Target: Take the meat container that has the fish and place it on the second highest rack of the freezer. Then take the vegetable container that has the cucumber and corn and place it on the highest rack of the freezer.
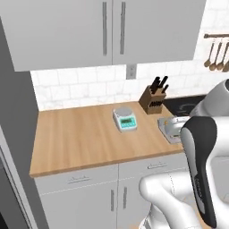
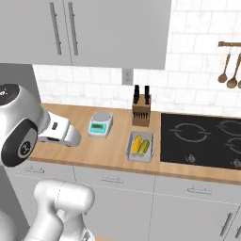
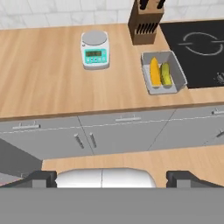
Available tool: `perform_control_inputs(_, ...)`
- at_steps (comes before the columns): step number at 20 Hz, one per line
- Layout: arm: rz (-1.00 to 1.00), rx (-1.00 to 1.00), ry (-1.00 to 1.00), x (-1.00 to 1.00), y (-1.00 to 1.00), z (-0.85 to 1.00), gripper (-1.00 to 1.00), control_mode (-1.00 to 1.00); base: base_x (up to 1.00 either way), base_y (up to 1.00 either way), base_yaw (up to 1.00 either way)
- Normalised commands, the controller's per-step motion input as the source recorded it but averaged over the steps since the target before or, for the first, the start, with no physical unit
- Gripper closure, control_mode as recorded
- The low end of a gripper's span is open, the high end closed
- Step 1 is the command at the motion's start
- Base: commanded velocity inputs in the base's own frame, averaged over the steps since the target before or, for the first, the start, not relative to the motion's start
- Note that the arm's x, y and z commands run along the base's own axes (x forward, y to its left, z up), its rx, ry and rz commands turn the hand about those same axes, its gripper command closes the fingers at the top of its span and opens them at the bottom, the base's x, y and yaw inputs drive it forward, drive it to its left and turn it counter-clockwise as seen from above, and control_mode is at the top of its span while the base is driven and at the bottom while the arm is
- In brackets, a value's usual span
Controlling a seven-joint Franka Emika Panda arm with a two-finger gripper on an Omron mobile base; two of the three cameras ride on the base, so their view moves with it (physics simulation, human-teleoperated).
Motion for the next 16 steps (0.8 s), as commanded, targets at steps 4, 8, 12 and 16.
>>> perform_control_inputs(4, 0.00, 0.00, 0.00, 0.00, 0.00, 0.00, -1.00, 1.00, 0.54, 0.00, 0.00)
perform_control_inputs(8, 0.00, 0.00, 0.00, 0.00, 0.00, 0.00, -1.00, 1.00, 0.14, -0.12, 0.00)
perform_control_inputs(12, 0.00, 0.00, 0.00, 0.00, 0.00, 0.00, -1.00, 1.00, 0.01, -0.52, -0.01)
perform_control_inputs(16, 0.00, 0.00, 0.00, 0.00, 0.00, 0.00, -1.00, 1.00, 0.24, -0.34, -0.03)
